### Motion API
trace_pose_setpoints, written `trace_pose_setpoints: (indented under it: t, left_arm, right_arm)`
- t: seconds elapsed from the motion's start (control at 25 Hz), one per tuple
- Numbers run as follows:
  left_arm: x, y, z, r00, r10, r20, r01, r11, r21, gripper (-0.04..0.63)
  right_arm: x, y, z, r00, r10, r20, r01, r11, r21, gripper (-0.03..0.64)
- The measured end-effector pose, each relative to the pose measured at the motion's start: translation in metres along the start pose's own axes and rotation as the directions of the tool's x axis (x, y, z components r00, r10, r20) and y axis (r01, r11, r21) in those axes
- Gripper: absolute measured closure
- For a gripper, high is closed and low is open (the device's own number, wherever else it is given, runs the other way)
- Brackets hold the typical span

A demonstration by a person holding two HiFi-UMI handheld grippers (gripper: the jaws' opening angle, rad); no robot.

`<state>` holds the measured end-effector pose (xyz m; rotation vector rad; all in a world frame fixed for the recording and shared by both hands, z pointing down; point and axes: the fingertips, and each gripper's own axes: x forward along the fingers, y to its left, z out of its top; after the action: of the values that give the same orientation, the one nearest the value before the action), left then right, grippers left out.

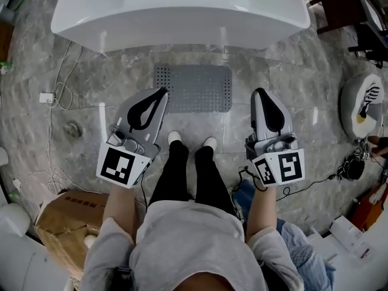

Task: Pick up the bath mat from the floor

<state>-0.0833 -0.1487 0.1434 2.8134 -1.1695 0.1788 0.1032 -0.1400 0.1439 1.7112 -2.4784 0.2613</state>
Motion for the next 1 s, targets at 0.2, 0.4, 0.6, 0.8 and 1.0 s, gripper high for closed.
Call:
trace_pose_setpoints:
  t: [0.2,0.4,0.6,0.8,1.0]
  left_arm:
    - [0.011,0.006,-0.066,0.997,0.015,-0.075,-0.016,1.0,-0.014,0.594]
    - [0.021,0.006,-0.117,0.998,0.03,-0.06,-0.03,1.0,0.001,0.594]
    - [0.028,0.011,-0.175,0.995,0.058,-0.08,-0.058,0.998,0.004,0.594]
    - [0.033,0.019,-0.235,0.992,0.096,-0.083,-0.095,0.995,0.005,0.594]
    - [0.041,0.032,-0.3,0.987,0.137,-0.087,-0.136,0.991,0.018,0.594]
  right_arm:
    - [0.015,-0.014,-0.058,1.0,-0.005,-0.029,0.005,1.0,0.013,0.595]
    - [0.025,-0.024,-0.116,0.999,0.005,-0.052,-0.004,1.0,0.018,0.589]
    - [0.035,-0.037,-0.174,0.998,0.01,-0.06,-0.009,1.0,0.02,0.584]
    - [0.046,-0.049,-0.235,0.998,0.016,-0.058,-0.014,1.0,0.024,0.58]
    - [0.064,-0.062,-0.302,0.997,0.024,-0.068,-0.024,1.0,-0.004,0.577]
